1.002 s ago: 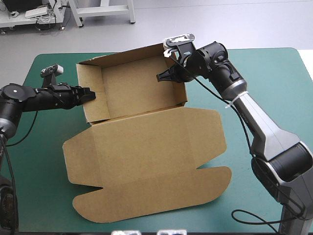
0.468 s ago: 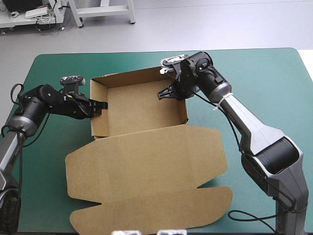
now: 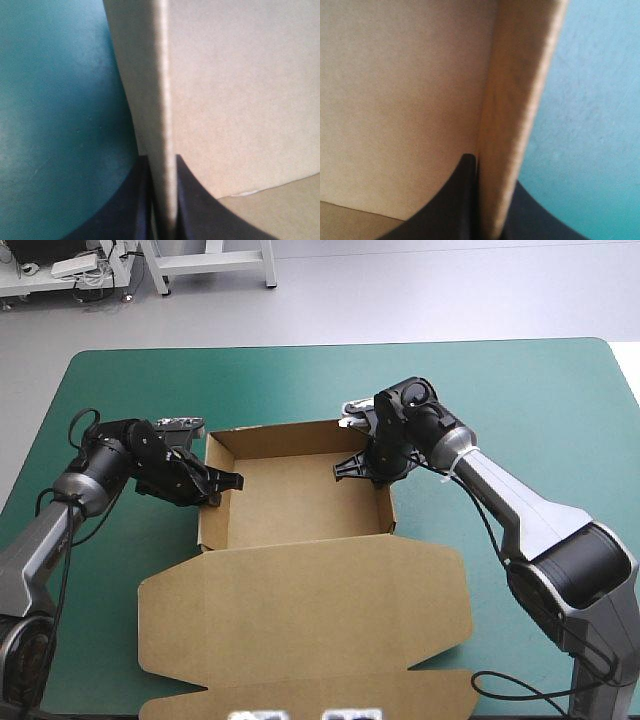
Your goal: Fold the box
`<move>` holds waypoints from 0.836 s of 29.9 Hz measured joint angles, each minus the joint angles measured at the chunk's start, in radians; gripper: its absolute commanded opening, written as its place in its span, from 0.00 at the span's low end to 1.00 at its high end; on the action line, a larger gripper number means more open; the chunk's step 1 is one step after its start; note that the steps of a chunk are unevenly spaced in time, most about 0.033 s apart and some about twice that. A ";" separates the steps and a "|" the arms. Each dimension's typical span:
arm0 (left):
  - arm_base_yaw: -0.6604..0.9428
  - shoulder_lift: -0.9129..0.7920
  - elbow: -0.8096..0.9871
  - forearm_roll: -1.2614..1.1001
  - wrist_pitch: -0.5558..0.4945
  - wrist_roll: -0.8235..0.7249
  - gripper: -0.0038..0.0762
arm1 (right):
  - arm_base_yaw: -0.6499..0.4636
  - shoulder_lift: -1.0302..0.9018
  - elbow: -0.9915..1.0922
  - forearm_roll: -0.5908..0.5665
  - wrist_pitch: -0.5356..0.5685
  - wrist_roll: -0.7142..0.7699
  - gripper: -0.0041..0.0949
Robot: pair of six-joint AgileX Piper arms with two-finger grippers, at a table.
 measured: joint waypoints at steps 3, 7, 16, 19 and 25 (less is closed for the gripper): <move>-0.019 0.035 -0.005 0.007 0.005 -0.012 0.04 | 0.000 -0.002 0.043 0.004 0.001 0.021 0.04; -0.030 0.054 -0.014 0.019 0.000 -0.014 0.04 | 0.000 -0.005 0.062 0.010 -0.003 0.044 0.04; -0.030 0.084 -0.026 0.014 -0.001 -0.018 0.04 | 0.000 -0.006 0.068 0.016 -0.017 0.044 0.04; -0.030 0.094 -0.032 0.013 0.004 -0.018 0.04 | 0.000 -0.006 0.069 0.010 -0.016 0.044 0.06; -0.030 0.097 -0.033 0.007 0.004 -0.012 0.17 | 0.007 -0.006 0.070 -0.012 0.001 0.033 0.27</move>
